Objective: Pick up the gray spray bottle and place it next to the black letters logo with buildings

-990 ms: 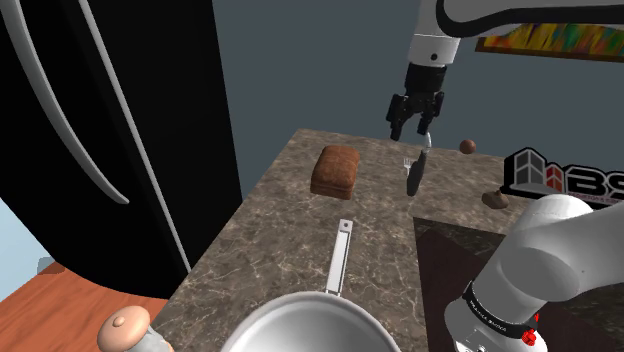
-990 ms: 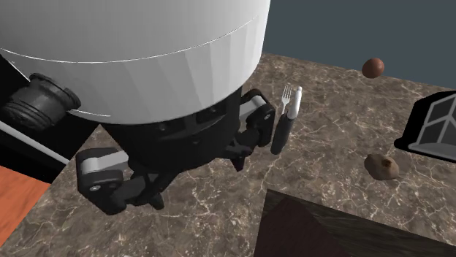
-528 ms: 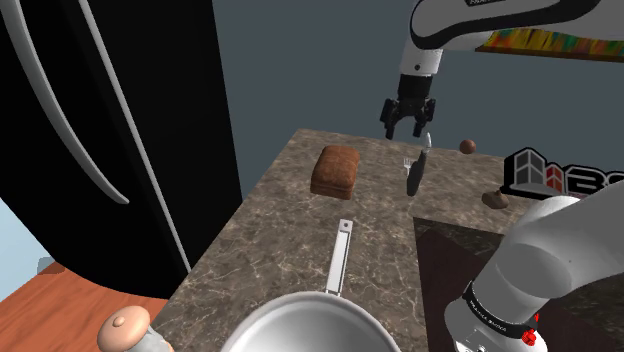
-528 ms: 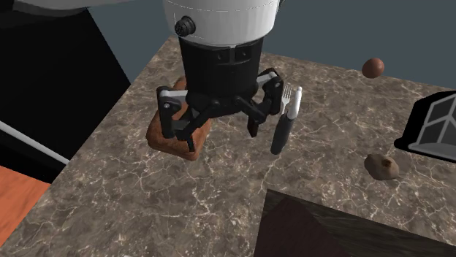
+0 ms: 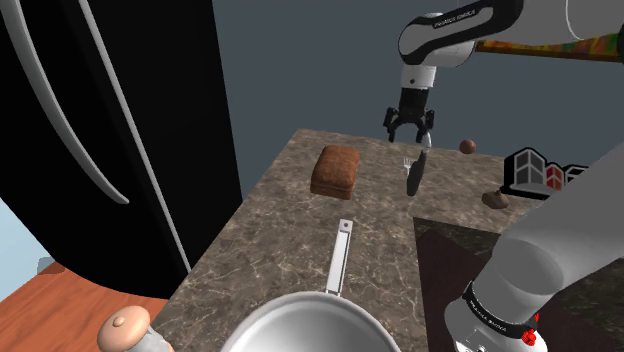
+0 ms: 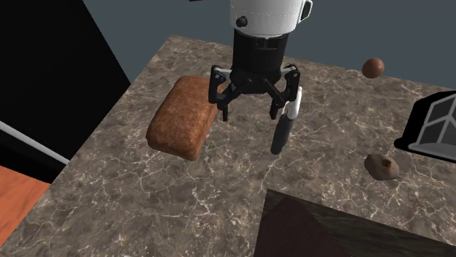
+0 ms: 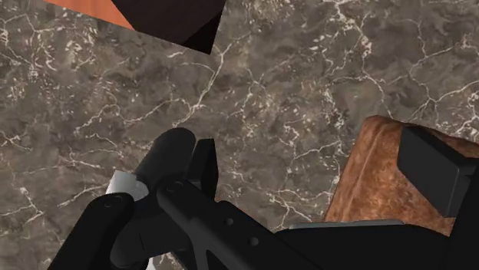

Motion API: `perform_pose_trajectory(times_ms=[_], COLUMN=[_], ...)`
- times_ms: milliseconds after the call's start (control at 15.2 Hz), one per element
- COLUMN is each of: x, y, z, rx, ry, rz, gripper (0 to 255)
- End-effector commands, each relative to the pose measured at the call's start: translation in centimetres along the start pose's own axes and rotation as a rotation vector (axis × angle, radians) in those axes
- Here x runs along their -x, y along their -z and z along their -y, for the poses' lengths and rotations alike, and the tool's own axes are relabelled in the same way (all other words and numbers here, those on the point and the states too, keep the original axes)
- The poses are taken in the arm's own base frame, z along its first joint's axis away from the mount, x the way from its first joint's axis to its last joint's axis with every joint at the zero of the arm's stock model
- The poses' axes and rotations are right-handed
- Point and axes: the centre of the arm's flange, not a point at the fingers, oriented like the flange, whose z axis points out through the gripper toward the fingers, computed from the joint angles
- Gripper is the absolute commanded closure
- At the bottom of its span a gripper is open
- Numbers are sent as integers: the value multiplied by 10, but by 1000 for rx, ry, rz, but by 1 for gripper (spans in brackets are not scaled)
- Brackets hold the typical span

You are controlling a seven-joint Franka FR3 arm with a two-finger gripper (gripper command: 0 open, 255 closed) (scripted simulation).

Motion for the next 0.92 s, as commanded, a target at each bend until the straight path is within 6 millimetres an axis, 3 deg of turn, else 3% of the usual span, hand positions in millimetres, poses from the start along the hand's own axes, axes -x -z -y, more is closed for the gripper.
perform_pose_trajectory(times_ms=[0, 528, 792, 858], x=[-20, -94, -123, -124], y=[-8, -52, -78, -78], z=[-18, -100, -146, -147], rx=[-9, -45, -63, -64], ry=[-54, -264, -369, -371], rz=[24, 118, 165, 166], gripper=[0, 0, 0, 0])
